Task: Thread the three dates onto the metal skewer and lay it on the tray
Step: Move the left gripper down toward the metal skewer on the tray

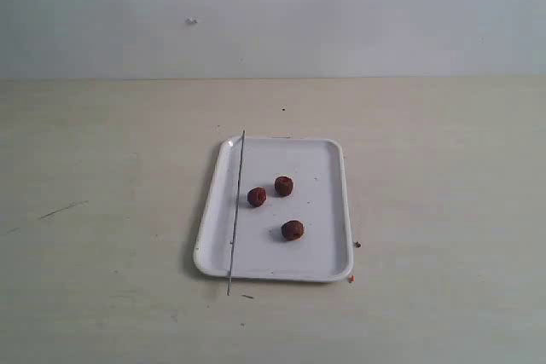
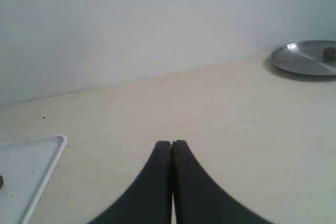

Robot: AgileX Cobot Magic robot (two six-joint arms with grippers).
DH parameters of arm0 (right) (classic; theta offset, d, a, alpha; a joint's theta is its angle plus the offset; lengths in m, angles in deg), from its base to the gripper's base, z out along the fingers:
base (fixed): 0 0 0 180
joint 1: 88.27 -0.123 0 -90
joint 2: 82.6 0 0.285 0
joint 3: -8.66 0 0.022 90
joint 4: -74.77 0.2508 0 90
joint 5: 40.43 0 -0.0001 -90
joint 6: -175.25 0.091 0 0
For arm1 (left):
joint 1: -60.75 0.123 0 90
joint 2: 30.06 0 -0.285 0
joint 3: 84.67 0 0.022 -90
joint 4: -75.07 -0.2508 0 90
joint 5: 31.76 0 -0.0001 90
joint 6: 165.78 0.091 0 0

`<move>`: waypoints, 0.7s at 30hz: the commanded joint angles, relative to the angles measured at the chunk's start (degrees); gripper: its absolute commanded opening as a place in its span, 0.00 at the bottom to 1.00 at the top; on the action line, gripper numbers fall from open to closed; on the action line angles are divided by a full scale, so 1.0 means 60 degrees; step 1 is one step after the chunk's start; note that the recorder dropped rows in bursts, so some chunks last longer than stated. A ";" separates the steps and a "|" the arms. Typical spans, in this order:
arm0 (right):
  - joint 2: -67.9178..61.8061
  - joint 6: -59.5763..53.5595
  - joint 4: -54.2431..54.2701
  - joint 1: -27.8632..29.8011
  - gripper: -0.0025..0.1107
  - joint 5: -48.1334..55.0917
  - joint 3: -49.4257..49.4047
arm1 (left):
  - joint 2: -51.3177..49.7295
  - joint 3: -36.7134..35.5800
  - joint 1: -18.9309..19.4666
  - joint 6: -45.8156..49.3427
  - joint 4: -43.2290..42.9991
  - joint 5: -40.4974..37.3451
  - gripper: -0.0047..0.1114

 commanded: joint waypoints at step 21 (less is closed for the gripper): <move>0.0052 0.0024 0.0000 0.0058 0.02 -0.0119 -0.0042 | 0.0054 -0.0037 0.0030 -0.0945 -0.0857 0.7973 0.04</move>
